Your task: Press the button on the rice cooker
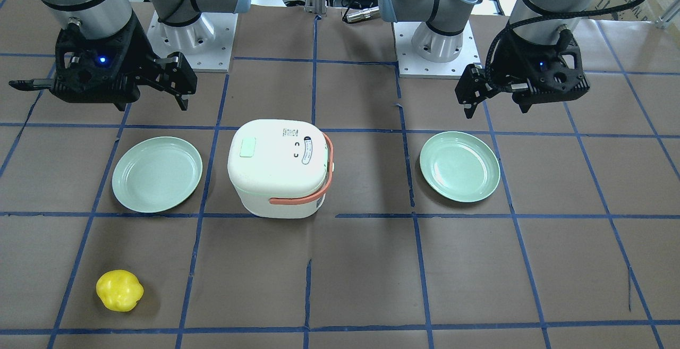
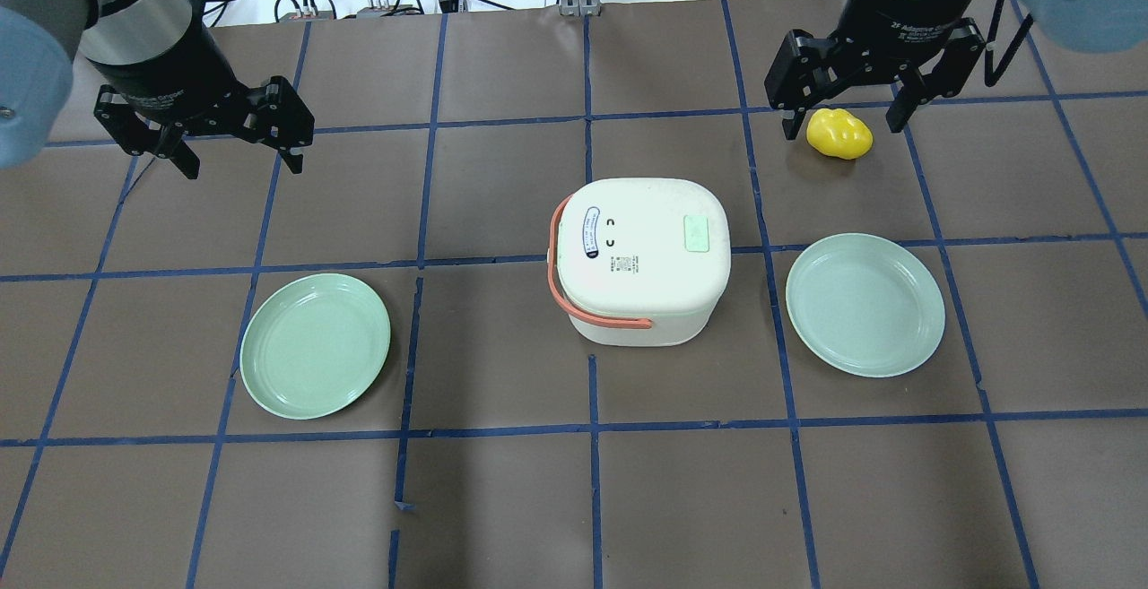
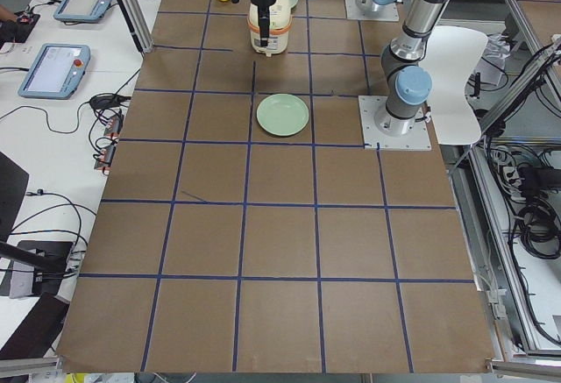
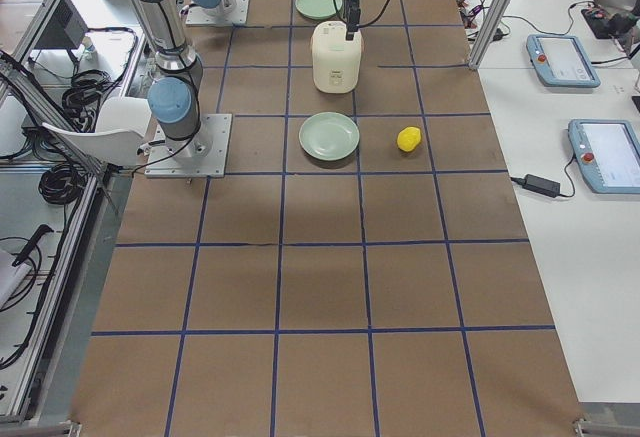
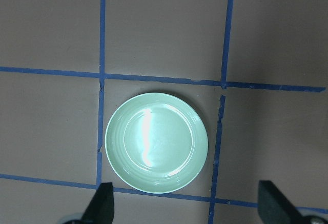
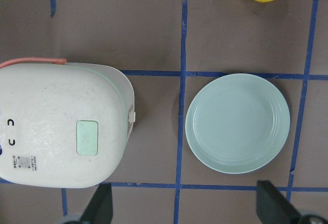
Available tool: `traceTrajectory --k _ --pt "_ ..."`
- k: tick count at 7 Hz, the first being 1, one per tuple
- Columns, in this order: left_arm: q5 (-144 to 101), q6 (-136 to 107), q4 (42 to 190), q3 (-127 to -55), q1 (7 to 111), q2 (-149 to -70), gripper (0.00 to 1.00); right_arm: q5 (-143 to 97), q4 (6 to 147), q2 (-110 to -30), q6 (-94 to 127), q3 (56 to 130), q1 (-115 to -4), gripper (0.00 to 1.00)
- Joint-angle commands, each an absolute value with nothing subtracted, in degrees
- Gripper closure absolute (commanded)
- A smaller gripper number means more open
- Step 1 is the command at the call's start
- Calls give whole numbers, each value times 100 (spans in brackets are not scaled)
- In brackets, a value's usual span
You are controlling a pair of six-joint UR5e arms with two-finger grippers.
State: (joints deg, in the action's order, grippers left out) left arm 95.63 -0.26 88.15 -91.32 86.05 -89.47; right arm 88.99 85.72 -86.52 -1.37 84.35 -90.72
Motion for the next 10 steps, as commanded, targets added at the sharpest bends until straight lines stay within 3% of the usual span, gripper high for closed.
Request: traceTrajectory --k 1,9,10 --pt "9563 -26 8815 -9132 8604 -8947 0 8886 8569 -8648 -123 8429 -9079 0" --pt "9563 -26 8815 -9132 8604 -8947 0 8877 8569 -8666 -44 8402 -9088 1" --pt "9563 -26 8815 -9132 8604 -8947 0 8877 8578 -8666 -44 8402 -9088 10"
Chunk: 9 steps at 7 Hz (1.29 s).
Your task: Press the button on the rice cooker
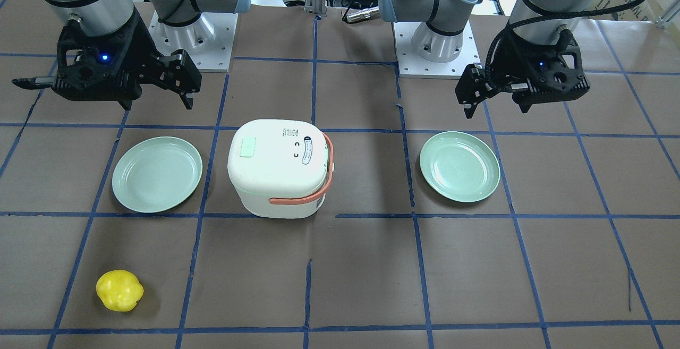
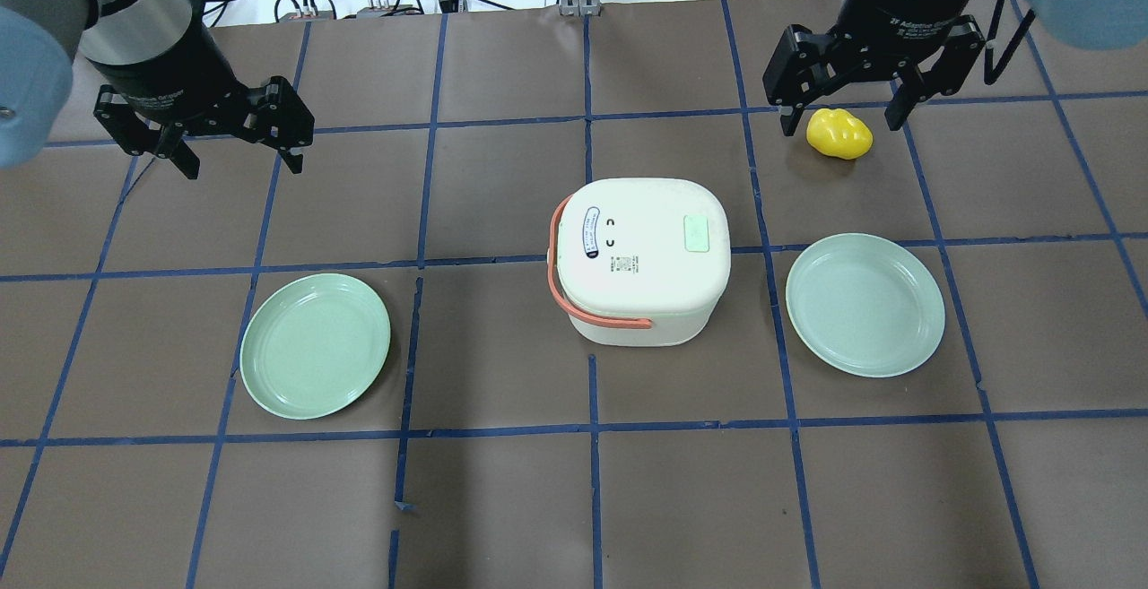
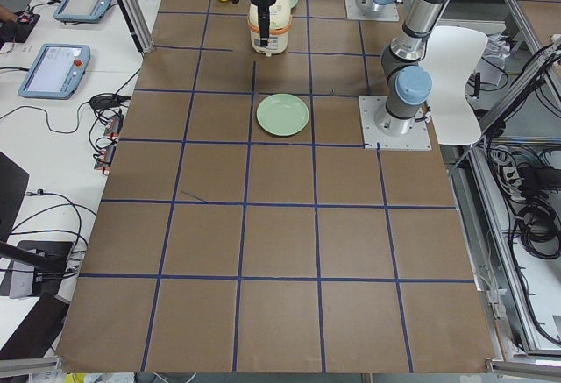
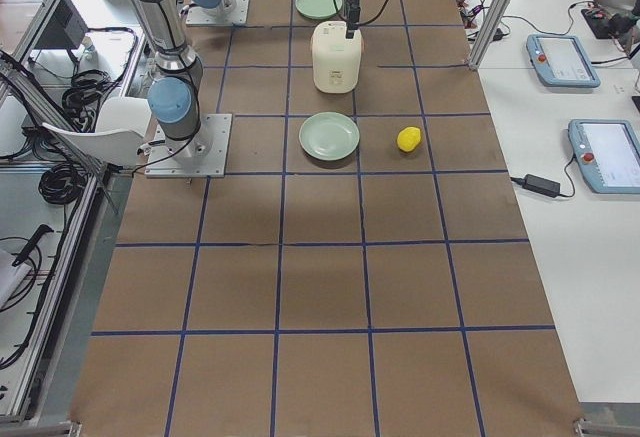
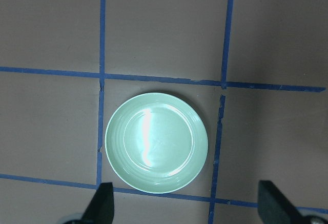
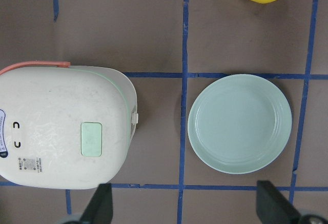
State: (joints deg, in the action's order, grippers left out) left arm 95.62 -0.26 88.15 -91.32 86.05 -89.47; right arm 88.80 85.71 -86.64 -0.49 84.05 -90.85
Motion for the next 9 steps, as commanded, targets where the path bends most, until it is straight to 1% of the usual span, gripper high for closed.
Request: traceTrajectory --k 1,2,3,4,5,6,9 --pt "9563 -26 8815 -9132 8604 -8947 0 8894 8587 -8649 -44 8368 -9097 21" --pt "9563 -26 8815 -9132 8604 -8947 0 8877 8587 -8657 -44 8358 -9097 30" --pt "9563 -26 8815 -9132 8604 -8947 0 8868 8604 -8631 182 8271 -9097 52" --pt "9563 -26 8815 -9132 8604 -8947 0 8868 8587 -8579 315 8157 -9131 68" --pt "9563 -26 8815 -9132 8604 -8947 0 8833 8500 -8596 325 8165 -9158 79" --pt "9563 -26 8815 -9132 8604 -8947 0 8572 8325 -8604 604 8165 -9271 87" --pt "9563 -26 8815 -9132 8604 -8947 0 8578 8542 -8350 1281 8279 -10017 88"
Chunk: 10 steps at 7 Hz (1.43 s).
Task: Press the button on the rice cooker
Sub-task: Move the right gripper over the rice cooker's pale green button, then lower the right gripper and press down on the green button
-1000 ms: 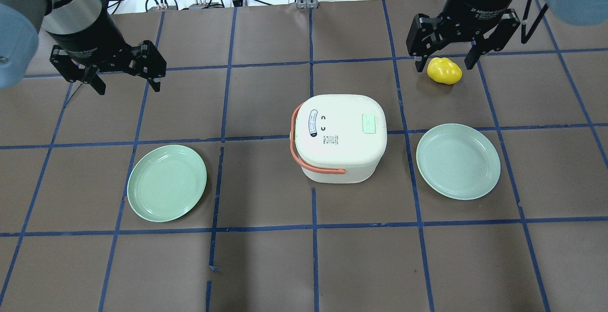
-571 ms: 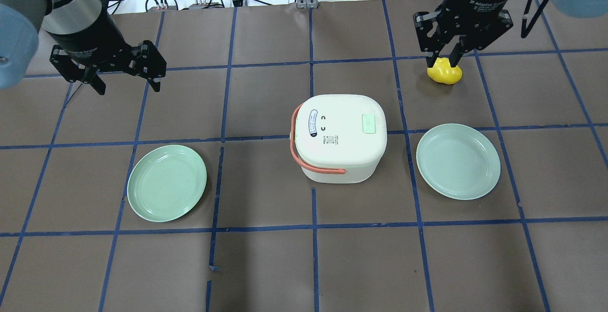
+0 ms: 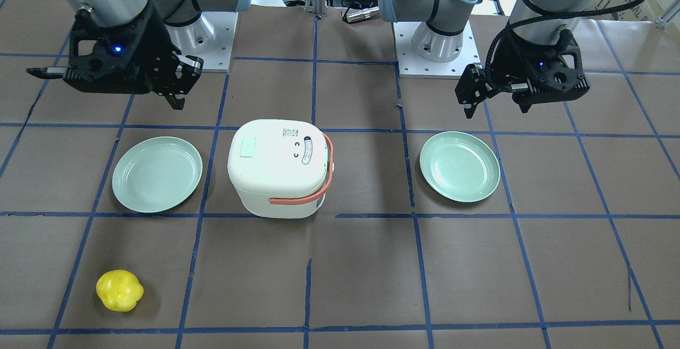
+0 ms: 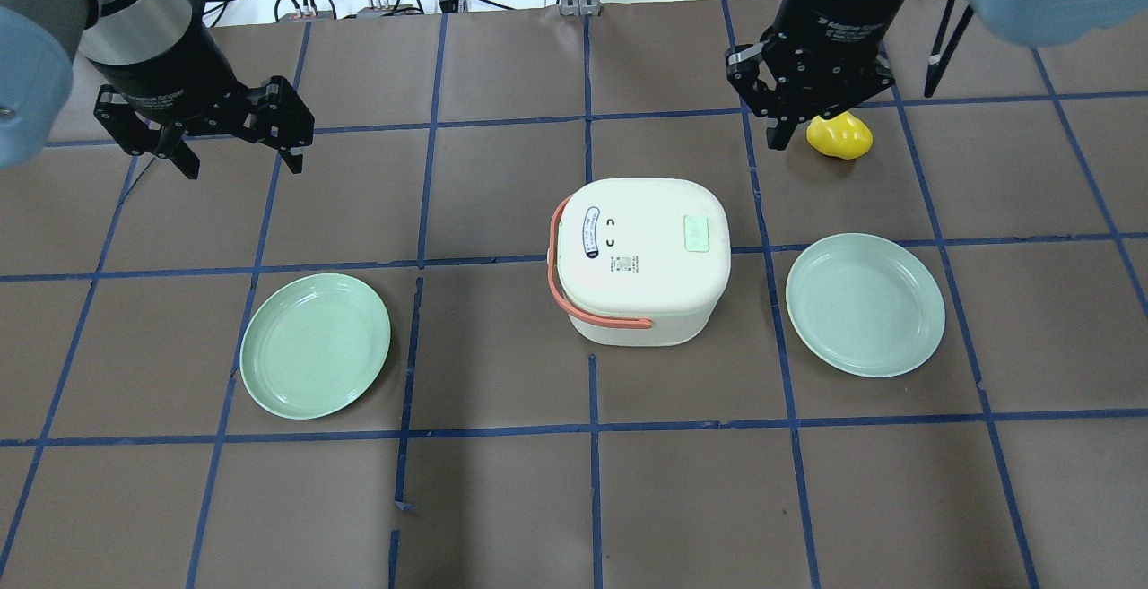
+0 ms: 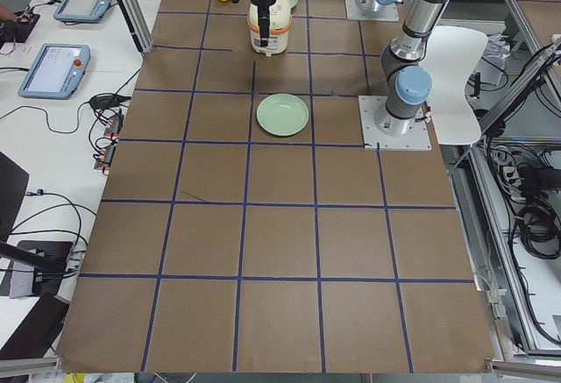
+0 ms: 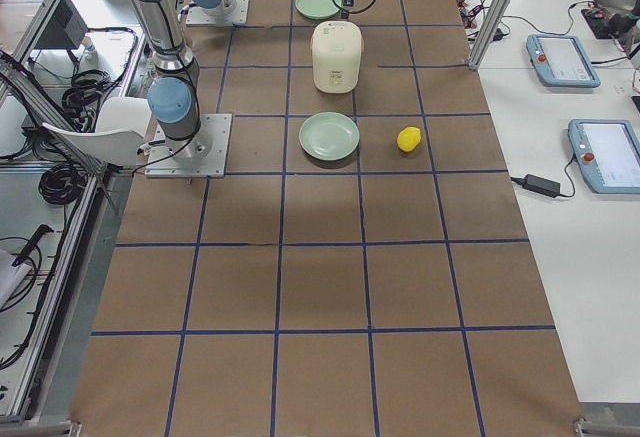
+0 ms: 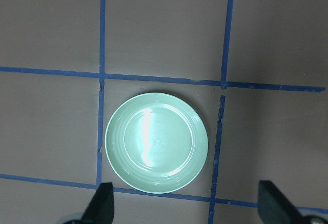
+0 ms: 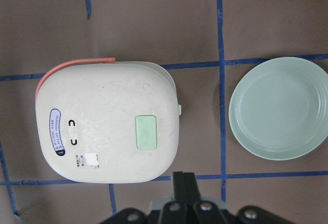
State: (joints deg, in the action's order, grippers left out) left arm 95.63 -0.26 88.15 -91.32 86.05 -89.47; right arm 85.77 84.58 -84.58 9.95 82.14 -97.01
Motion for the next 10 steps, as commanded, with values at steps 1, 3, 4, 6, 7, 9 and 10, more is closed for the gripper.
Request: traceTrajectory --k 1,3,4,6,7,9,10 --pt "9563 -26 8815 -9132 8604 -8947 0 8613 8813 -8184 1361 8384 -10176 88" --pt "9563 -26 8815 -9132 8604 -8947 0 8578 9016 -8182 1433 8856 -10187 89" --pt "9563 -26 8815 -9132 8604 -8947 0 8630 9479 -8157 1441 9164 -10187 89" --pt "9563 -26 8815 -9132 8604 -8947 0 8710 10072 -8008 1441 9281 -10169 89" --pt "9563 -26 8815 -9132 8604 -8947 0 8727 10064 -8007 1441 9290 -10169 89" --pt "9563 -26 8815 -9132 8604 -8947 0 8710 10090 -8007 1459 9456 -10169 89" --pt "9563 -26 8815 -9132 8604 -8947 0 8710 10081 -8007 1459 9474 -10169 89"
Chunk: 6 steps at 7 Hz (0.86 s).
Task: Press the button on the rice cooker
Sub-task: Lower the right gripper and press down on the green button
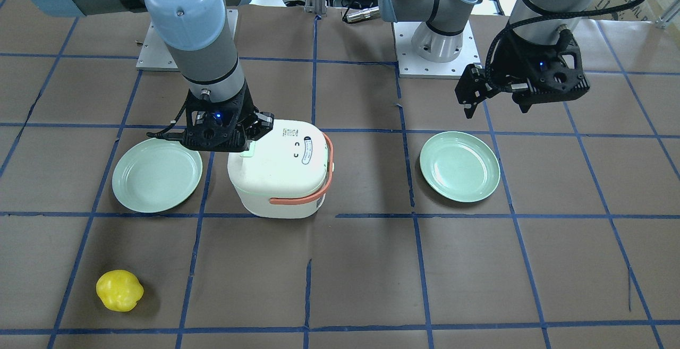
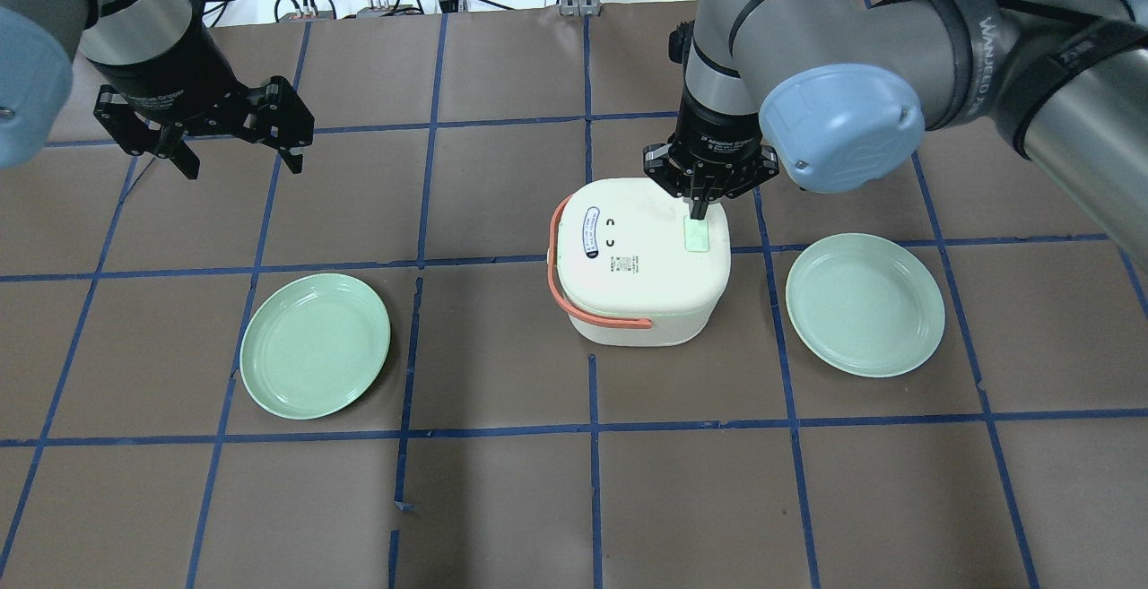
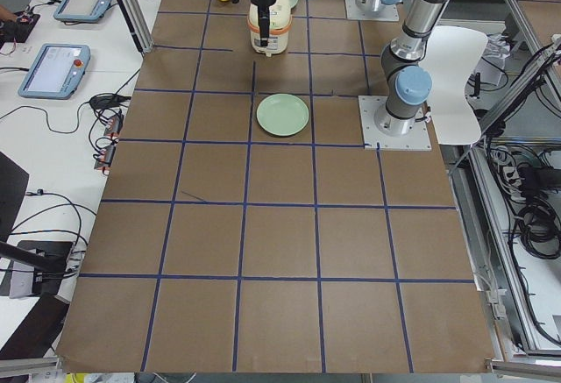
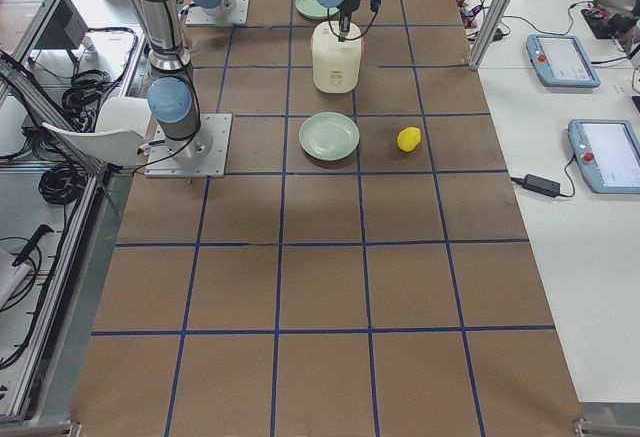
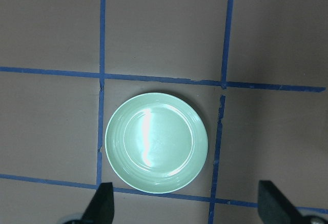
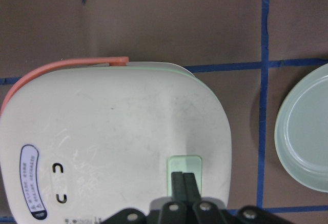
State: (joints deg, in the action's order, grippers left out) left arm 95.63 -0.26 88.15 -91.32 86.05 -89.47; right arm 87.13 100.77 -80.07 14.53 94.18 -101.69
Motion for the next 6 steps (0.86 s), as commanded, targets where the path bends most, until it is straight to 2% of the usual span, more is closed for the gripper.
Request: traceTrajectory --k 1,6 --pt "9563 -26 8815 -9132 8604 -8947 0 8710 10072 -8007 1459 9483 -10169 89" --pt "9563 -26 8815 -9132 8604 -8947 0 8692 10282 -8007 1459 9729 -10178 89"
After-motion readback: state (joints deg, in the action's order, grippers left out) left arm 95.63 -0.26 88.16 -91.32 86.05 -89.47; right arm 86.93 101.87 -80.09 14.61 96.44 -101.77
